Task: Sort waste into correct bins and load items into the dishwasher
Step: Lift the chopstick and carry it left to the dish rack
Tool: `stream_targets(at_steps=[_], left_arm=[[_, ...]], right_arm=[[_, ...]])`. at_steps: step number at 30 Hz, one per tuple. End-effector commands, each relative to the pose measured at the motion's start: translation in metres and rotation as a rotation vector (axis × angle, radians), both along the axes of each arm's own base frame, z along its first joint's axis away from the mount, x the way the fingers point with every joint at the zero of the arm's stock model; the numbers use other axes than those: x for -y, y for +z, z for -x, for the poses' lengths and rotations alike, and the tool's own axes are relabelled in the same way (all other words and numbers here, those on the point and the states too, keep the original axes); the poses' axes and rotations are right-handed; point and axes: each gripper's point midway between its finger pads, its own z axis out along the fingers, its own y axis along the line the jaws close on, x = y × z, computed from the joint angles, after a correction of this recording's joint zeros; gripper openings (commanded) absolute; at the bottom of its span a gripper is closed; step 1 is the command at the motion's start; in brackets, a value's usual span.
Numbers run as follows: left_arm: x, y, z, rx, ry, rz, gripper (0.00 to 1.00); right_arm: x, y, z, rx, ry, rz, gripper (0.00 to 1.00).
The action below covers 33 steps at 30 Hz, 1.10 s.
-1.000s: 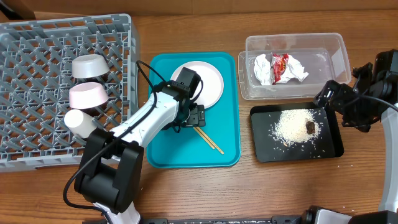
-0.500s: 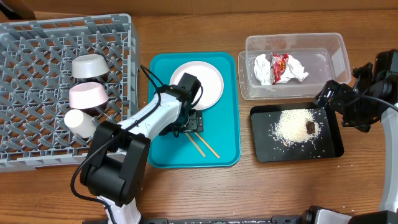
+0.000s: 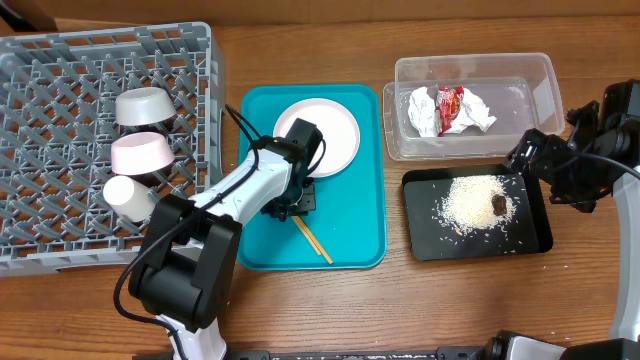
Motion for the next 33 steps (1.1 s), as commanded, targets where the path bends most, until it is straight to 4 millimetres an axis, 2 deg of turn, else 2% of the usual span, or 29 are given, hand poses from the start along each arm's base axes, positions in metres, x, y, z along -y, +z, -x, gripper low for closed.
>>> stream_targets(at_steps=[1, 5, 10, 16, 18, 21, 29, 33], left_arm=[[-0.008, -0.012, 0.006, -0.029, -0.015, -0.045, 0.16], [-0.011, -0.012, 0.002, -0.02, -0.003, -0.042, 0.13], [-0.023, -0.012, -0.009, 0.0, 0.045, -0.03, 0.17], [-0.03, -0.012, -0.012, 0.0, 0.07, -0.023, 0.12], [-0.03, -0.012, -0.012, 0.001, 0.066, -0.022, 0.07], [-0.029, -0.009, -0.014, 0.007, 0.066, -0.019, 0.09], [-0.021, 0.032, -0.038, 0.096, 0.038, 0.009, 0.06], [-0.024, 0.056, -0.047, 0.152, 0.036, -0.004, 0.07]], right_arm=[[-0.001, 0.006, -0.001, 0.02, 0.006, 0.002, 1.0], [-0.001, 0.006, -0.001, 0.02, 0.006, 0.002, 1.0], [-0.001, 0.006, -0.001, 0.02, 0.006, 0.002, 1.0], [-0.001, 0.006, -0.001, 0.02, 0.006, 0.002, 1.0], [-0.001, 0.006, -0.001, 0.02, 0.006, 0.002, 1.0], [-0.001, 0.006, -0.001, 0.02, 0.006, 0.002, 1.0], [-0.001, 0.005, 0.0, 0.017, 0.006, 0.002, 1.0], [-0.001, 0.005, 0.0, 0.016, 0.006, 0.001, 1.0]])
